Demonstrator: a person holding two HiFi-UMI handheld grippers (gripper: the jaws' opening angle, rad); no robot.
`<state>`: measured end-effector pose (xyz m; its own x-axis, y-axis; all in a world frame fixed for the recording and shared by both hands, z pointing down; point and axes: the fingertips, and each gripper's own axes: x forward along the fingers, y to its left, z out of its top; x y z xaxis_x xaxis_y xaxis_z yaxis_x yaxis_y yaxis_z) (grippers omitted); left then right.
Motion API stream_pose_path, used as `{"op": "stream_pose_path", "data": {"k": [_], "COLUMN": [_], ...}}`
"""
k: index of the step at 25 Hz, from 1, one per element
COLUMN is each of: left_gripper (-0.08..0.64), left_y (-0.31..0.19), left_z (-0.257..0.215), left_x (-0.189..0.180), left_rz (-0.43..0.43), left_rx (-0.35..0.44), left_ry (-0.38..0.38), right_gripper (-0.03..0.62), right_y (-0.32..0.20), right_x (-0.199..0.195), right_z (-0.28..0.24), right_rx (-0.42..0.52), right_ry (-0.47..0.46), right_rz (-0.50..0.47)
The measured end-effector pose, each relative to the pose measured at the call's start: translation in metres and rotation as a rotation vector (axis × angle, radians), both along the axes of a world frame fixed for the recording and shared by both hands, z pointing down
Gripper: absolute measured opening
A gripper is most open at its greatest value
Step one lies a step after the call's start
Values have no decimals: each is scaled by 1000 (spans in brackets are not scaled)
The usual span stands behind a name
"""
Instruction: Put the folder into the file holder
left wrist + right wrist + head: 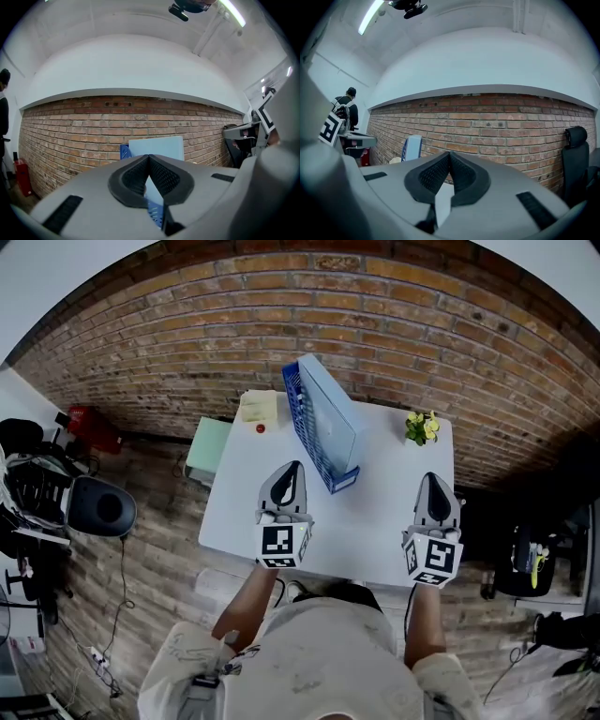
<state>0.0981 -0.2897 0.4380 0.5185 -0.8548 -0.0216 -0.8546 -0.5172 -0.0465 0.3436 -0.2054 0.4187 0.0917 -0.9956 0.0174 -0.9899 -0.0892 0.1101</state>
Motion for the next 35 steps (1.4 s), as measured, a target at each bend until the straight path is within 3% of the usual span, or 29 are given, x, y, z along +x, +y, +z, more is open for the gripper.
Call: {"op": "stream_pose_path", "data": {"k": [35], "left_gripper": [9], "left_y": [2], "left_z": [6], "left_x": [-4], "left_rz": [-22], "left_rx": [-15], "left_ry": [-9], "right_gripper": [20], "right_y": [-9], "right_x": [-13], "right_z": [12], "right_rx": [-49], "right_ry": [-21], "right_rz": [-51]}}
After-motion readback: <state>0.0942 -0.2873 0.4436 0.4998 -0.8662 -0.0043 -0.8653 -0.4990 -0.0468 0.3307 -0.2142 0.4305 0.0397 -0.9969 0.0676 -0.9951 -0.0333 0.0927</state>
